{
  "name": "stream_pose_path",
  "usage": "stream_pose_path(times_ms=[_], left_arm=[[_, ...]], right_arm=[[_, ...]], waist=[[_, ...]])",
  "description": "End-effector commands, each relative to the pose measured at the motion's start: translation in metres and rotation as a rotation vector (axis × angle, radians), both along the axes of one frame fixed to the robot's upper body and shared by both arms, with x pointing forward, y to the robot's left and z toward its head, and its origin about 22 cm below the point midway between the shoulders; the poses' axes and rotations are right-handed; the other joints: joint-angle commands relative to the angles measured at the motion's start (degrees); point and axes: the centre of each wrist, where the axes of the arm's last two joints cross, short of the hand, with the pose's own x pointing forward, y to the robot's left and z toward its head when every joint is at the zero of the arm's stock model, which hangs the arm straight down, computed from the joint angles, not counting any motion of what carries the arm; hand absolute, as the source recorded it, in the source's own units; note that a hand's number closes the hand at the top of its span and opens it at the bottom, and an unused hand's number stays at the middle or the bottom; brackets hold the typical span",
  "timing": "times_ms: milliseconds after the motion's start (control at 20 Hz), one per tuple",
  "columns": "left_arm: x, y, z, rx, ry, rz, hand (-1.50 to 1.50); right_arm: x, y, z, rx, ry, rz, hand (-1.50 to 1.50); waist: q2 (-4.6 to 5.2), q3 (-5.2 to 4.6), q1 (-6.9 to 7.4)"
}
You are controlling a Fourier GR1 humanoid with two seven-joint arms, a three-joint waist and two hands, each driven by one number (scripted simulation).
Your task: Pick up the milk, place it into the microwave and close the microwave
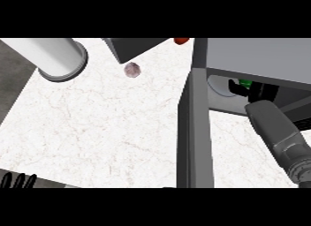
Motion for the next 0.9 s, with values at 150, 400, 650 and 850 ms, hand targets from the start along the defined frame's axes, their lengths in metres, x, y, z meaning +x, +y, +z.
stream_pose_path(times_ms=[150, 400, 650, 850], left_arm=[[0.008, 0.001, -0.001, 0.012, 0.001, -0.017, -1.5], [0.005, 0.004, -0.005, 0.006, 0.013, 0.007, -1.5], [0.004, 0.007, -0.008, 0.028, 0.018, 0.003, -1.5], [0.004, 0.004, -0.005, 0.017, -0.001, 0.002, -1.5]], right_arm=[[0.019, 0.049, 0.019, -0.075, 0.026, 0.287, -1.5], [0.02, 0.068, 0.02, -0.051, 0.051, 0.39, -1.5], [0.017, 0.091, 0.015, 0.006, 0.08, 0.479, -1.5], [0.02, 0.096, 0.02, 0.111, 0.072, 0.519, -1.5]], waist=[[-0.89, 0.81, 0.96], [-0.99, 0.8, 0.73], [-1.23, 0.79, 0.27], [-1.48, 0.91, -0.7]])
